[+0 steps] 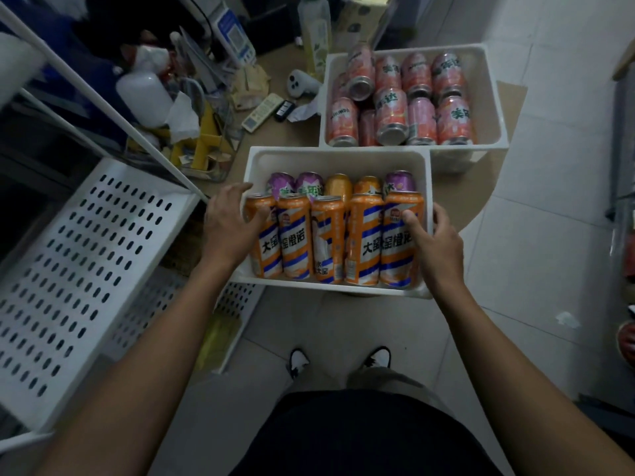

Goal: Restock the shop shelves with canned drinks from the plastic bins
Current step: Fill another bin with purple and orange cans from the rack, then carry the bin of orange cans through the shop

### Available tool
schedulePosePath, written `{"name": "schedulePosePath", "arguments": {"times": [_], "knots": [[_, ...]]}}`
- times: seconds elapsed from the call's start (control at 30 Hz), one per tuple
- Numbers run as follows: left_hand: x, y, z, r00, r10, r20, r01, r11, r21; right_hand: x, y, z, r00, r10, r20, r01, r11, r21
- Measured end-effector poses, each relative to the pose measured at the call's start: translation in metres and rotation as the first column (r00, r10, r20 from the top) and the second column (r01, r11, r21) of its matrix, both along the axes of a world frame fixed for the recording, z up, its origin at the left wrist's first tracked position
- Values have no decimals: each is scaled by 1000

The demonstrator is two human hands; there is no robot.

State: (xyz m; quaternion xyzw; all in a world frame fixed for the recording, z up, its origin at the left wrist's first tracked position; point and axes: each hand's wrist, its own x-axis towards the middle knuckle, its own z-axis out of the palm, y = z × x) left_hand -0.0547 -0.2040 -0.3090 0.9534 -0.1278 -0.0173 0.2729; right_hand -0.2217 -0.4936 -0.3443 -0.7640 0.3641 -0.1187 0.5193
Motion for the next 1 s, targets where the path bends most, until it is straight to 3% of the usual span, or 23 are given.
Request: {"name": "schedulePosePath", "arguments": {"times": [0.37, 0.63, 0.83, 1.0], "knots": [[-4, 7, -26, 990, -38, -137, 31, 998, -52, 9, 19, 8, 992, -119, -44, 115, 990, -84], [-12, 3, -27, 991, -9, -135, 2, 999, -50, 11, 29, 12, 981, -160, -106, 139, 973, -181], [-7, 2, -28, 959, 118, -257, -191, 939, -285, 13, 28, 11, 971, -220, -90, 193, 950, -246], [8, 8, -24, 922, 112, -369, -243, 913, -328, 13, 20, 11, 973, -206, -103, 195, 975, -108]]}}
